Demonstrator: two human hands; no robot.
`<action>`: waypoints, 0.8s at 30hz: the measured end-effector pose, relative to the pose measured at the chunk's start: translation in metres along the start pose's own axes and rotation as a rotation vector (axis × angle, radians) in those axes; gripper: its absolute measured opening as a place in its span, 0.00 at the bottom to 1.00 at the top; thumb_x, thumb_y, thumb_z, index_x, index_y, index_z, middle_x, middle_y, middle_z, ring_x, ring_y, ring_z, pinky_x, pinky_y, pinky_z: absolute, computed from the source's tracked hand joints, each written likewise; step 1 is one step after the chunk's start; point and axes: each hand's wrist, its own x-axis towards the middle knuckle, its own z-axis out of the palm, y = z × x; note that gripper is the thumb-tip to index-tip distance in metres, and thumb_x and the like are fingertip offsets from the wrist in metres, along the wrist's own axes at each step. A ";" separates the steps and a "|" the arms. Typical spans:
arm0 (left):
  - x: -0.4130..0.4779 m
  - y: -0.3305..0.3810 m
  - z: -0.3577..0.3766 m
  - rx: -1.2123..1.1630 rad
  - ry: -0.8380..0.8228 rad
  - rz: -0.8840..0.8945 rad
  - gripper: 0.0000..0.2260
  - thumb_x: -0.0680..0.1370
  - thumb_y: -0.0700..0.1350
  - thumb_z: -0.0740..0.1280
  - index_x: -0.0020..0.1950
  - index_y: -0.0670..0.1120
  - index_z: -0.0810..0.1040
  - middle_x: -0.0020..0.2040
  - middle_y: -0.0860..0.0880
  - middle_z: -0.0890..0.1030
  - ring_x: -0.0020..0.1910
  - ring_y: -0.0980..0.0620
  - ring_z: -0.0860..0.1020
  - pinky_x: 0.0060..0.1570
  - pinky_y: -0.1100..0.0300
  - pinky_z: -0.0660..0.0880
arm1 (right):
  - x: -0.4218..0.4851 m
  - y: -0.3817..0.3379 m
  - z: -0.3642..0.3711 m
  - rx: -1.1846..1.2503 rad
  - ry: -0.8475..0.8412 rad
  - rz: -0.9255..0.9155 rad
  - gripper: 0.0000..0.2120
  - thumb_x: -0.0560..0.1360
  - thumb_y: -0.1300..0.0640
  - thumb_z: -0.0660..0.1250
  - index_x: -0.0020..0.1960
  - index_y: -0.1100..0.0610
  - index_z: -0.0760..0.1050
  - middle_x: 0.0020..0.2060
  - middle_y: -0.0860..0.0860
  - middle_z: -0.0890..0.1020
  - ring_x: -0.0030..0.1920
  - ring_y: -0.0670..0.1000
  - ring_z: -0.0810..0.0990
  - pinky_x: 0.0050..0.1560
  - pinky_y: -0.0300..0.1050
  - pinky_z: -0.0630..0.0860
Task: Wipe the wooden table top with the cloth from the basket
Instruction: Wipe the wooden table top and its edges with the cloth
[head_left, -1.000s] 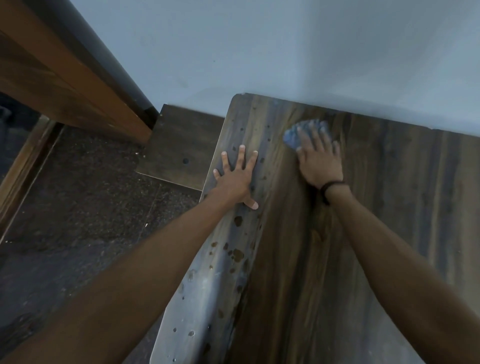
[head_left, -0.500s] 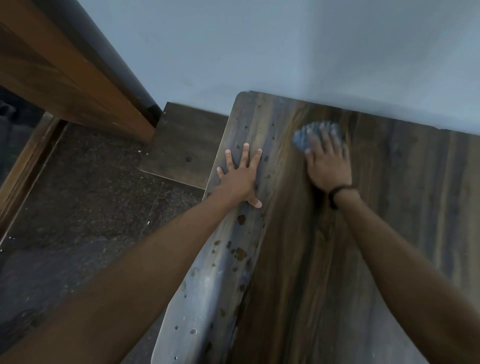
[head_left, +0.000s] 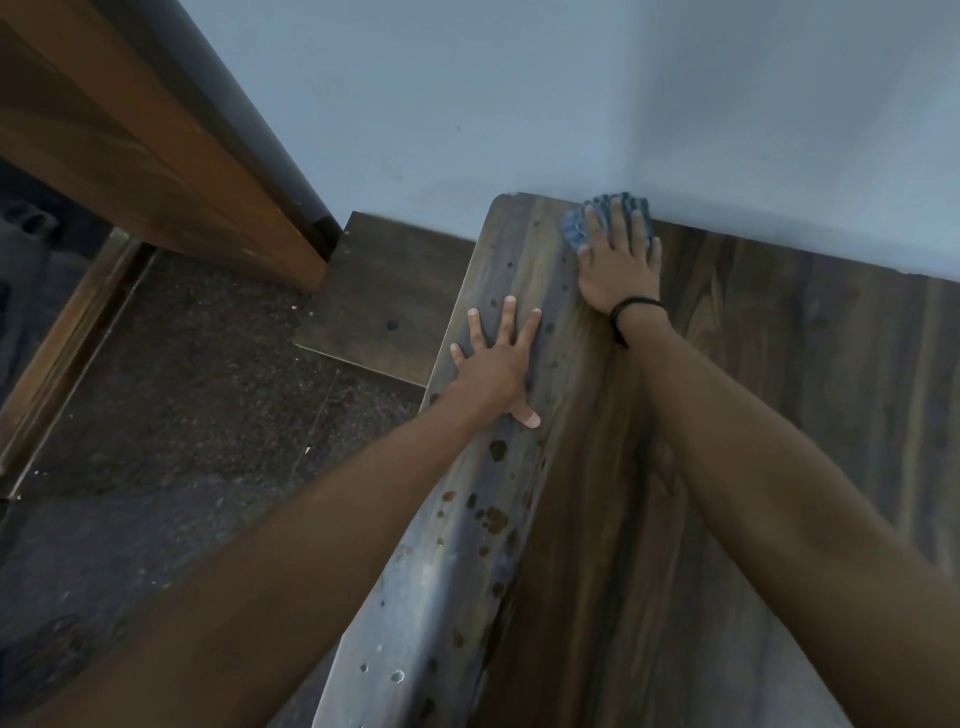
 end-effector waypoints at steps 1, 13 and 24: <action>-0.001 -0.001 0.001 0.005 0.002 -0.001 0.66 0.65 0.53 0.82 0.79 0.56 0.29 0.75 0.51 0.22 0.74 0.32 0.28 0.71 0.27 0.46 | 0.004 -0.012 0.004 0.001 -0.005 -0.032 0.27 0.85 0.47 0.46 0.82 0.44 0.45 0.82 0.48 0.43 0.81 0.54 0.40 0.79 0.61 0.40; 0.002 -0.003 0.003 -0.029 0.029 0.033 0.66 0.64 0.52 0.82 0.79 0.55 0.30 0.75 0.50 0.22 0.74 0.31 0.28 0.71 0.25 0.46 | -0.034 0.025 0.003 0.095 0.128 0.288 0.27 0.85 0.48 0.47 0.82 0.44 0.45 0.82 0.49 0.42 0.81 0.55 0.40 0.78 0.62 0.40; 0.001 -0.004 0.004 -0.029 0.030 0.037 0.65 0.65 0.52 0.82 0.79 0.55 0.30 0.75 0.50 0.22 0.74 0.31 0.28 0.71 0.26 0.46 | -0.041 0.025 0.003 0.106 0.081 0.198 0.26 0.85 0.47 0.47 0.82 0.44 0.47 0.82 0.46 0.43 0.81 0.53 0.41 0.79 0.60 0.42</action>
